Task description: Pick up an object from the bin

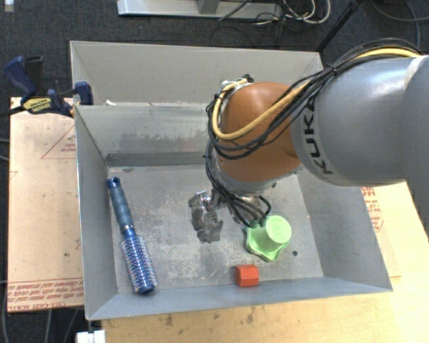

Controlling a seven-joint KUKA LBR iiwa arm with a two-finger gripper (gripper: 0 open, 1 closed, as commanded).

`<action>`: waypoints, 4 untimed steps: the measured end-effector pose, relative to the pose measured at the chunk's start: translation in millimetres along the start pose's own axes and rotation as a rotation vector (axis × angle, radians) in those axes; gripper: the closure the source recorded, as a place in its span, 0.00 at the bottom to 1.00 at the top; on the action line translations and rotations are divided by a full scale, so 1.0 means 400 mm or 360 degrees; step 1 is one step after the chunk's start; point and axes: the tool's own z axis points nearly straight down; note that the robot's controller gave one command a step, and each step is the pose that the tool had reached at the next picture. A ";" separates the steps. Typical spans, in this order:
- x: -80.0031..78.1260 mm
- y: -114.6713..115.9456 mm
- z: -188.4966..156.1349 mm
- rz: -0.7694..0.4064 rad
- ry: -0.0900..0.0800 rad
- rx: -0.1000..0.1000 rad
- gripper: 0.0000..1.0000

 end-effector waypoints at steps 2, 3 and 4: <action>-0.043 0.287 0.131 -0.0172 -0.0005 -0.0008 0.00; -0.002 0.315 0.244 -0.0959 -0.0002 0.0003 0.00; 0.052 0.228 0.237 -0.1017 -0.0023 0.0005 0.00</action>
Offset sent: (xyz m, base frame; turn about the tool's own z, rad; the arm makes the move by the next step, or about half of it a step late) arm 0.0000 0.0000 0.0000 0.0000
